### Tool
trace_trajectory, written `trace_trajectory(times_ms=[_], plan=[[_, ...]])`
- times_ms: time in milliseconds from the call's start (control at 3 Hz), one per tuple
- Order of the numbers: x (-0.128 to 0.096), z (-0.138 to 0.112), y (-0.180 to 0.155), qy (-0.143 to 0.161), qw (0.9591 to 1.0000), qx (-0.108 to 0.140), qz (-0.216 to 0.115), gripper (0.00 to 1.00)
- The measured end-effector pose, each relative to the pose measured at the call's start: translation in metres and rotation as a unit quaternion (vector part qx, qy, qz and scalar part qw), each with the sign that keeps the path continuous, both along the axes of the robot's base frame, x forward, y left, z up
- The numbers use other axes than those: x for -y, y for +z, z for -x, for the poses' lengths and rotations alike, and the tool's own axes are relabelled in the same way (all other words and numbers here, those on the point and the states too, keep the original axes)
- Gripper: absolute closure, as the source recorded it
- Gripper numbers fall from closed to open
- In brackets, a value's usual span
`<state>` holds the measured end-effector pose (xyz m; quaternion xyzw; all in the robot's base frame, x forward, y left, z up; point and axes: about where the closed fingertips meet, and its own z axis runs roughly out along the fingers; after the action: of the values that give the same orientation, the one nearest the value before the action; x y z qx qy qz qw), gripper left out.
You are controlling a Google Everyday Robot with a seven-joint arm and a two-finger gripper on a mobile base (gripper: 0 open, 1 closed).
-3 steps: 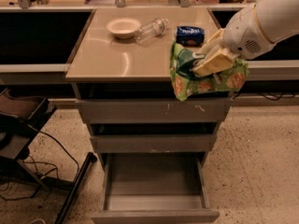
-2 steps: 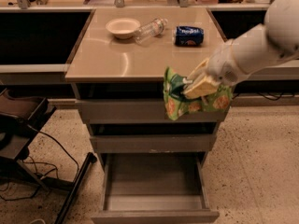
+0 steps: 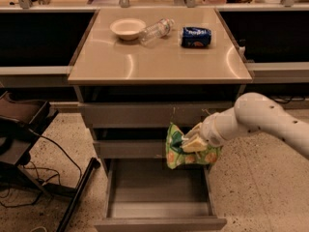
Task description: Place green rice chip bag into bottom drawer
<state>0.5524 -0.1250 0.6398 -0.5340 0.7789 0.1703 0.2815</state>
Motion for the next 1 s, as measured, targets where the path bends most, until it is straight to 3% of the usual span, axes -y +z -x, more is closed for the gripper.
trace_trajectory(times_ms=[333, 1000], plan=[[0.006, 0.026, -0.084, -0.029, 0.9974, -0.062, -0.024, 1.00], [0.000, 0.033, -0.115, -0.029, 0.9956, -0.081, -0.038, 1.00]])
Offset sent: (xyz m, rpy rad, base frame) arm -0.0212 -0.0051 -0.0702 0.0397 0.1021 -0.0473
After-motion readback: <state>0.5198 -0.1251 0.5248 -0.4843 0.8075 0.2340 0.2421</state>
